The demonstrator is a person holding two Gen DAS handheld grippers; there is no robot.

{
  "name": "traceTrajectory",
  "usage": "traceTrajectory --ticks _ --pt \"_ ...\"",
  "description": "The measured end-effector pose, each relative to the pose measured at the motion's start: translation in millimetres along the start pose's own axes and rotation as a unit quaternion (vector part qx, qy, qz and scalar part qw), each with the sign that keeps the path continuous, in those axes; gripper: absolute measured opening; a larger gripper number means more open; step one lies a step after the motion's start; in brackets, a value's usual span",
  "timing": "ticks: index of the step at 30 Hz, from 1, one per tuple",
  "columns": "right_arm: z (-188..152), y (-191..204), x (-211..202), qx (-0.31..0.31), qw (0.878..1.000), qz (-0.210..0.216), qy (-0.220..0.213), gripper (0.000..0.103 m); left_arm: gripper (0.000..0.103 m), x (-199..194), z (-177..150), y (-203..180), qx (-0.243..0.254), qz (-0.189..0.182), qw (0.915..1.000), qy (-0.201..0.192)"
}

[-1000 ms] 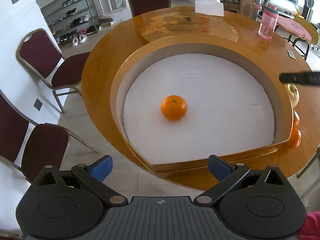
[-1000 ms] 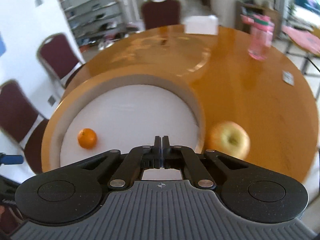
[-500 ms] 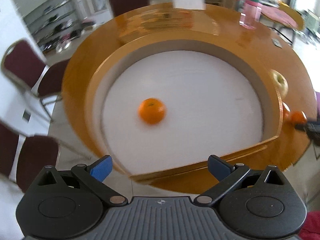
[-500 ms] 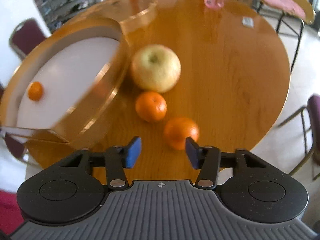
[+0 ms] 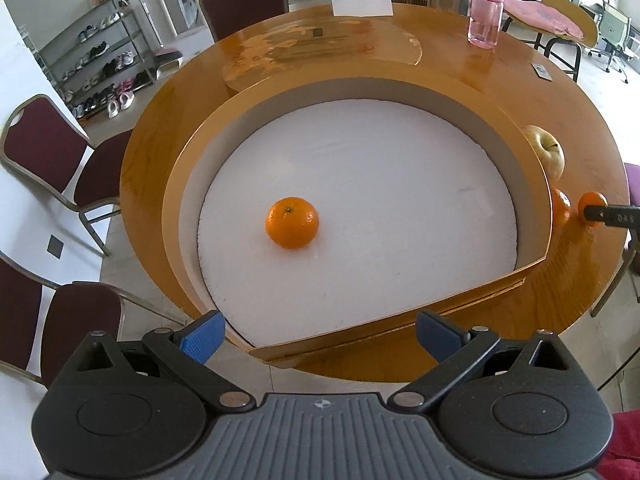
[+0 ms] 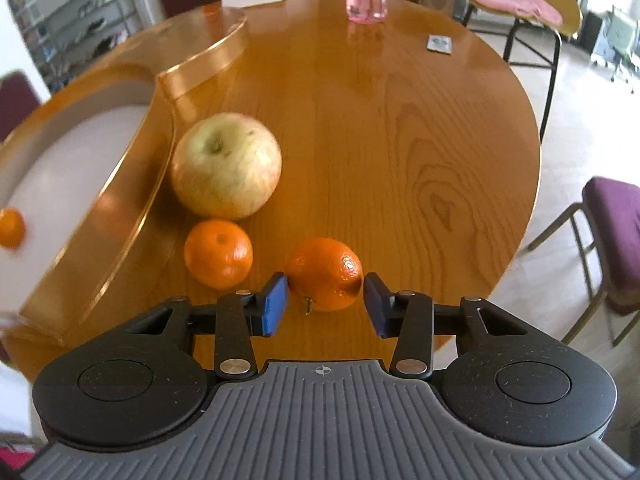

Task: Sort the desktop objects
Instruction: 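Close the right gripper on the second mandarin orange, then carry the orange into the tray beside the first and release it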

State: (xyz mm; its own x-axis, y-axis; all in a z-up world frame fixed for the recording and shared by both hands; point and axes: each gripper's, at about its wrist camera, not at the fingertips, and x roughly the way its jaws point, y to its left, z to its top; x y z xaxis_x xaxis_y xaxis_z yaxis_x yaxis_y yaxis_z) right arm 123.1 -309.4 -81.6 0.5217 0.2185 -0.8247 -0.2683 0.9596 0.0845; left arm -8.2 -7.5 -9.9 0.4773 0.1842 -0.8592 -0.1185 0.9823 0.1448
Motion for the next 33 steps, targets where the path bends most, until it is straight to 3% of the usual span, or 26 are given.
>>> traceTrajectory --ticks 18,26,29,33 --pt "19.7 -12.8 34.3 0.033 0.999 -0.022 -0.012 0.053 0.101 -3.2 -3.9 1.1 0.002 0.011 0.9999 0.004" --pt "20.4 -4.9 39.2 0.008 0.999 -0.037 0.005 0.045 0.101 -5.4 -4.5 4.1 -0.008 0.016 0.9998 0.003" --pt "22.1 -1.1 28.3 0.014 0.999 -0.035 -0.007 0.044 0.101 -5.7 -4.9 5.8 -0.012 0.016 0.9998 0.002" --pt "37.5 13.5 -17.1 0.012 0.998 -0.015 -0.061 0.044 0.101 -6.2 -6.0 12.7 -0.027 0.018 0.9995 0.000"
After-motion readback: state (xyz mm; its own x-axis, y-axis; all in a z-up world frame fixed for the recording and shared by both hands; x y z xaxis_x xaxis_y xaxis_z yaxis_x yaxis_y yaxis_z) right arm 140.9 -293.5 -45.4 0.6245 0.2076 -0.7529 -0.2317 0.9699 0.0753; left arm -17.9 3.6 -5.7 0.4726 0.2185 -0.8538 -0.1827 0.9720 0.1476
